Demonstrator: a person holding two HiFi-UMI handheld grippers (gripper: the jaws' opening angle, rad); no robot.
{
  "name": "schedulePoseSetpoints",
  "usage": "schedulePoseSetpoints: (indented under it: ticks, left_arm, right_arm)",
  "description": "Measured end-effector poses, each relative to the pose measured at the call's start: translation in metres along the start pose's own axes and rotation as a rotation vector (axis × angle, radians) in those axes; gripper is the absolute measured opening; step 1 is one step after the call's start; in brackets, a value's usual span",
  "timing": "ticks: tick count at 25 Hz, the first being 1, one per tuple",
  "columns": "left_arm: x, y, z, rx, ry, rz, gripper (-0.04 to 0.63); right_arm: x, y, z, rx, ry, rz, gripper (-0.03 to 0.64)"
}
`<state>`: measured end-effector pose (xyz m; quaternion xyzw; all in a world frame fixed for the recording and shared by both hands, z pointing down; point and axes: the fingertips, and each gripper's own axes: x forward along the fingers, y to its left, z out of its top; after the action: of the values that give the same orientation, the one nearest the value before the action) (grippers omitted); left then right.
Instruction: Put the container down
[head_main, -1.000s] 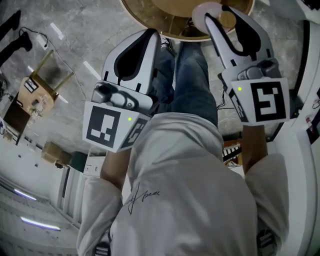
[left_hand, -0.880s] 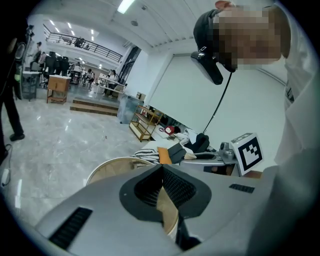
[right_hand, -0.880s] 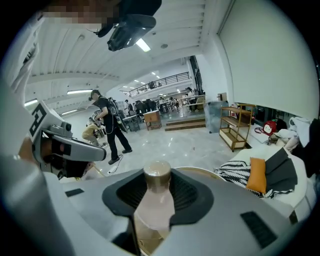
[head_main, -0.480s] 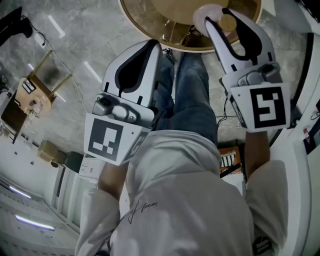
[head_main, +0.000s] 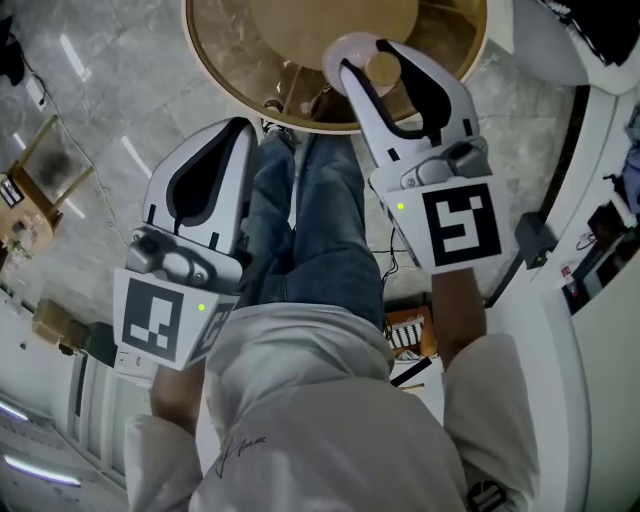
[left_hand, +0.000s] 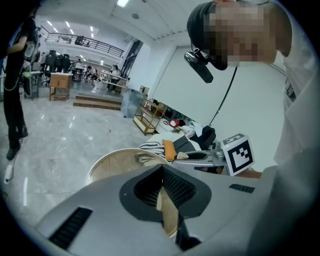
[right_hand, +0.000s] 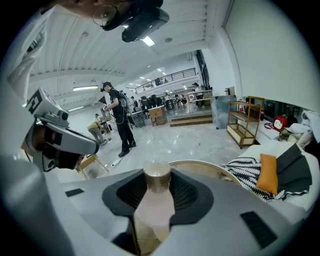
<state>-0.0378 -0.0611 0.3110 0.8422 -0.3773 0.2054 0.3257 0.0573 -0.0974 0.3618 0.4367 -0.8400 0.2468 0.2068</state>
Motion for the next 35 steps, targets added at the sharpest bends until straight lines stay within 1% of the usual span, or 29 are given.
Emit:
schedulePoseSetpoints:
  ticks: [11,16,22,26,30,35]
  left_arm:
    - [0.019,0.013,-0.021,-0.037,0.027,0.01,0.017]
    - [0.027,0.018,-0.027,-0.039,0.037,0.029,0.017]
    - [0.033,0.024,-0.041,-0.073,0.051,0.036,0.017]
    - [0.035,0.028,-0.05,-0.088,0.06,0.037,0.017]
    - [0.039,0.03,-0.056,-0.124,0.042,0.036,0.017]
    - [0.04,0.039,-0.07,-0.134,0.074,0.059,0.017]
  right_arm:
    - [0.031,-0.02,-0.025,0.004,0.02,-0.007,0.146]
    - [0.044,-0.029,-0.037,0.002,0.016,-0.008,0.146]
    - [0.059,-0.034,-0.055,0.004,0.029,-0.005,0.146]
    - [0.071,-0.039,-0.064,-0.013,0.044,-0.008,0.146]
    - [0.083,-0.043,-0.074,-0.027,0.051,-0.004,0.146]
    - [0.099,-0.045,-0.086,-0.059,0.067,0.005,0.146]
